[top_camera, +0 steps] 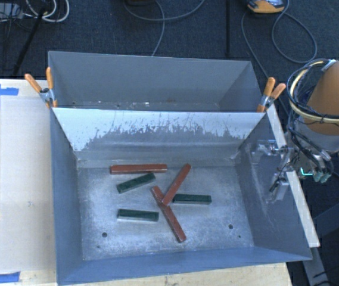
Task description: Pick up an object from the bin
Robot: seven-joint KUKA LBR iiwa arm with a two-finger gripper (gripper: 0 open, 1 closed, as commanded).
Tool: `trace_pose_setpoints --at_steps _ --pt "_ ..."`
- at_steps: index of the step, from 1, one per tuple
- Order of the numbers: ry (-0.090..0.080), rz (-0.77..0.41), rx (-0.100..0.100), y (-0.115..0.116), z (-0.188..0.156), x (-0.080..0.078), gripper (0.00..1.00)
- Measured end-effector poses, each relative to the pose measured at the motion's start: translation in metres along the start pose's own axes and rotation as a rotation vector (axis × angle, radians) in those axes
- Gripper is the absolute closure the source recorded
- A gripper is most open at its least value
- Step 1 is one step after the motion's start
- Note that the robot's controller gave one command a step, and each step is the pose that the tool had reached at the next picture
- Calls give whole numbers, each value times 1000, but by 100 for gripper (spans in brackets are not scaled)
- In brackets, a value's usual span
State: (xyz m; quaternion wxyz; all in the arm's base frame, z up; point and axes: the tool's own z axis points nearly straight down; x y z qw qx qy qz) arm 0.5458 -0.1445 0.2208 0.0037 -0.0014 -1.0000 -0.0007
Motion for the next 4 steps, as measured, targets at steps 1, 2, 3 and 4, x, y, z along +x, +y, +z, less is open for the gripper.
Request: trace_pose_setpoints --at_steps 1,2,3,4 --pt "2 21 -1 56 150 1 0" --pt "-7 -114 -2 133 152 -10 0" --pt "-8 -111 2 130 151 -10 100" --pt "-16 -141 3 135 -5 -1 100"
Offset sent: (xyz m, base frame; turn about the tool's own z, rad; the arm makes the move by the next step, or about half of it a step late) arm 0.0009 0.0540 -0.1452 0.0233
